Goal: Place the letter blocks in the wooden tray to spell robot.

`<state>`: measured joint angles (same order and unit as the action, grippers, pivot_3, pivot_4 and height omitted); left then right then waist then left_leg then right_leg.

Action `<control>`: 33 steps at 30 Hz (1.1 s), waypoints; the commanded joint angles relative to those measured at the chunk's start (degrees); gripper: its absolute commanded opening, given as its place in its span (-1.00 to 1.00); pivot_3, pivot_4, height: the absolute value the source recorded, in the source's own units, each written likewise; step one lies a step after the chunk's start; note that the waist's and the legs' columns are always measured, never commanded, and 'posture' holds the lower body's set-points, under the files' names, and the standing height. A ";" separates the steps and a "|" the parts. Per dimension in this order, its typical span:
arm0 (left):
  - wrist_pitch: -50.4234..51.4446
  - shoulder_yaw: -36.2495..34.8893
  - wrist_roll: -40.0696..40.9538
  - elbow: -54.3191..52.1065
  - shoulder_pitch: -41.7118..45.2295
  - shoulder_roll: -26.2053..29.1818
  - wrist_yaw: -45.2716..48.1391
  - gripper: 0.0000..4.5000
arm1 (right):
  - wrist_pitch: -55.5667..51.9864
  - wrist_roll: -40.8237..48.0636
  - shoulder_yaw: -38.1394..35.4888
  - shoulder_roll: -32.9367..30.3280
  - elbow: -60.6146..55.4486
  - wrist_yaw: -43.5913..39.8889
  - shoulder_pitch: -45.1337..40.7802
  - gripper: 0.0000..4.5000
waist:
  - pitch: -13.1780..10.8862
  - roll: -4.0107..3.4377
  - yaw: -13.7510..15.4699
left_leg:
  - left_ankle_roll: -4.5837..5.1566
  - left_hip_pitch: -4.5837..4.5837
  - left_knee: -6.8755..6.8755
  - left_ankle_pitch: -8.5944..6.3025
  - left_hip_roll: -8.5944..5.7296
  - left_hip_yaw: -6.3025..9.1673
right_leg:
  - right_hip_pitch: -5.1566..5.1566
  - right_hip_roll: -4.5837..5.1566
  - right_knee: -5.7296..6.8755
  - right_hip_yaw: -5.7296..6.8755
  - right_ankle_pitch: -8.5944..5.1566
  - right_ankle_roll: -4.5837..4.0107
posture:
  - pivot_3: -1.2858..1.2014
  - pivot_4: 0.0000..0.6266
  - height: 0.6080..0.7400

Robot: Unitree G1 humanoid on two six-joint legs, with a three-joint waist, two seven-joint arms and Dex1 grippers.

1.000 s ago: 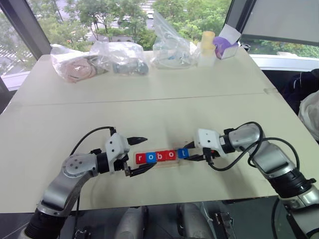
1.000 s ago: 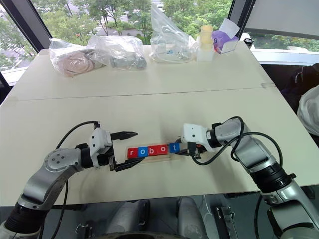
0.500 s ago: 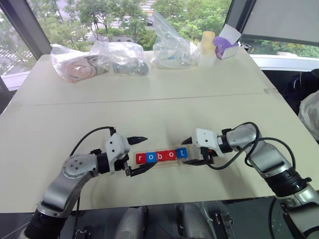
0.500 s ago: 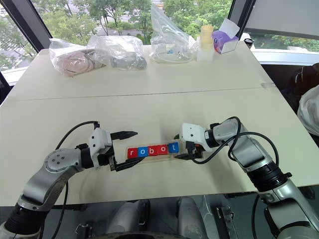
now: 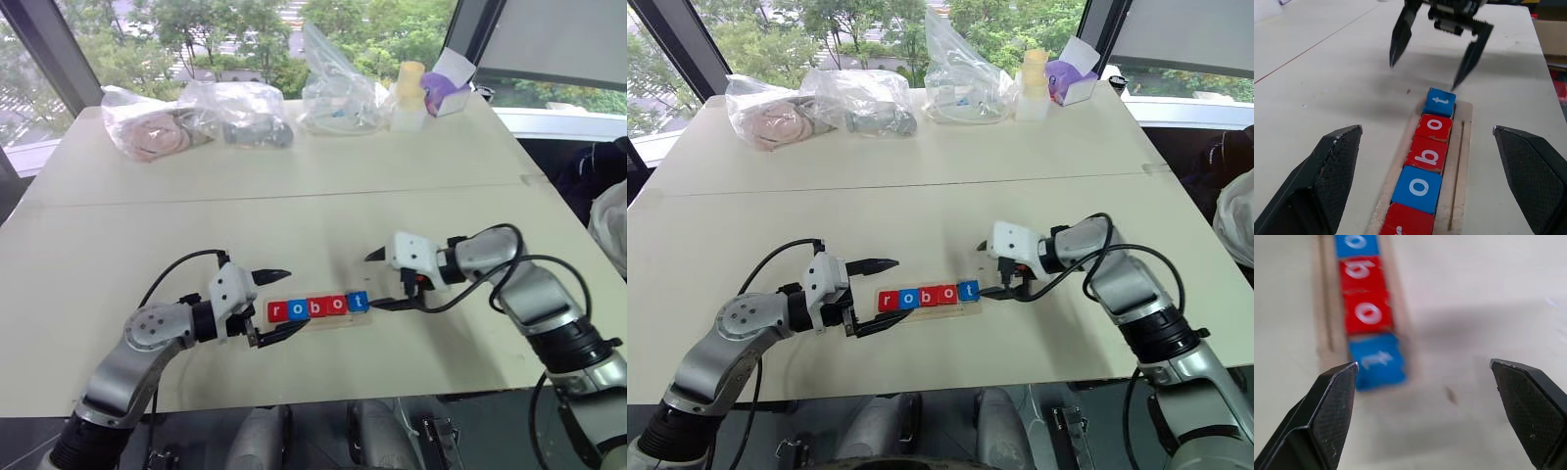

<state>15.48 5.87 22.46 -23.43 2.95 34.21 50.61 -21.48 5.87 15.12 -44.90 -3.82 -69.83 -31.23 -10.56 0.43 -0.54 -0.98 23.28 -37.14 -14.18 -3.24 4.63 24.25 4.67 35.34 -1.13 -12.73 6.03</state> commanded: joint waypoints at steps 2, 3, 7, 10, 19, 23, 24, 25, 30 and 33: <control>-1.12 -0.13 -0.02 -1.51 0.30 -0.31 0.12 1.00 | 0.82 -0.17 -2.07 -0.15 1.31 1.45 -1.64 0.98 | 0.00 0.00 -0.11 | 0.00 -0.01 0.01 0.00 0.01 0.00 | 0.01 -0.01 0.01 0.00 0.00 0.00 | 0.03 -0.52 1.00; -1.14 -0.01 -0.12 -1.35 0.48 -0.44 0.11 1.00 | 1.39 -0.54 -1.83 -0.17 1.58 1.66 -1.39 0.98 | 0.00 0.00 -0.10 | 0.00 -0.01 0.01 0.00 0.01 0.00 | 0.01 -0.01 0.02 0.00 0.00 0.00 | 0.03 -0.52 1.00; -1.13 0.02 -0.26 -1.21 0.77 -0.68 0.18 1.00 | 2.85 -1.61 -0.66 0.32 1.49 2.64 -0.23 0.98 | 0.00 0.00 -0.08 | 0.00 0.00 0.01 0.00 0.01 -0.01 | 0.01 -0.01 0.01 0.00 0.00 0.00 | 0.03 -0.52 1.00; -1.10 0.00 -0.37 -1.17 0.82 -0.78 0.19 1.00 | 3.72 -2.37 -0.07 1.16 2.11 3.57 0.01 0.98 | 0.00 0.00 -0.08 | 0.00 0.00 0.00 0.00 0.01 -0.01 | 0.01 -0.01 0.02 0.00 0.00 0.00 | 0.03 -0.52 1.00; -0.70 -0.29 -0.43 -1.75 0.48 -0.62 -0.08 1.00 | 5.52 -3.79 0.95 2.99 4.26 4.26 0.35 0.98 | 0.00 0.00 -0.09 | 0.00 -0.01 0.00 0.00 0.01 -0.01 | 0.01 -0.02 0.03 0.00 0.01 0.01 | 0.03 -0.52 1.00; -0.67 -0.38 -0.46 -1.80 0.35 -0.59 -0.24 1.00 | 5.01 -3.46 1.05 3.39 3.01 3.80 0.47 0.98 | 0.00 0.00 -0.09 | -0.01 -0.01 0.00 0.00 0.01 -0.01 | 0.01 -0.02 0.03 -0.01 0.02 0.03 | 0.03 -0.52 1.00; -0.68 -0.39 -0.48 -1.86 0.29 -0.58 -0.29 1.00 | 4.81 -3.34 1.05 3.37 2.60 3.68 0.62 0.98 | 0.00 0.00 -0.08 | -0.01 -0.01 0.00 0.00 0.01 -0.01 | 0.01 -0.02 0.03 0.00 0.02 0.04 | 0.03 -0.52 1.00; -0.68 -0.39 -0.49 -1.91 0.25 -0.56 -0.31 1.00 | 4.62 -3.23 1.07 3.32 2.17 3.57 0.78 0.98 | 0.00 0.00 -0.05 | -0.01 -0.01 0.00 0.00 0.01 -0.01 | 0.01 -0.02 0.03 0.00 0.02 0.04 | 0.03 -0.52 1.00; -0.85 -0.26 -0.56 -1.56 0.52 -0.72 -0.32 1.00 | 4.41 -3.56 1.02 2.53 0.58 2.96 1.43 0.98 | 0.00 0.00 -0.08 | -0.01 -0.01 -0.01 0.00 0.00 -0.01 | 0.01 -0.01 0.03 0.00 0.02 0.03 | 0.03 -0.52 1.00; -0.98 -0.17 -0.63 -1.45 0.56 -0.80 -0.30 1.00 | 4.60 -3.67 0.68 1.93 0.31 2.73 1.78 0.98 | 0.00 0.00 -0.07 | -0.01 -0.01 0.00 0.00 0.00 0.00 | 0.01 -0.02 0.03 0.00 0.02 0.03 | 0.03 -0.52 1.00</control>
<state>15.42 6.00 21.86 -23.43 3.05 33.54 50.44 -17.26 1.85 16.92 -42.25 -1.13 -66.88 -29.45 -10.56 0.43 -0.62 -0.98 23.27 -37.14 -14.17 -3.23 4.63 24.26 4.66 35.37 -1.13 -12.70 6.06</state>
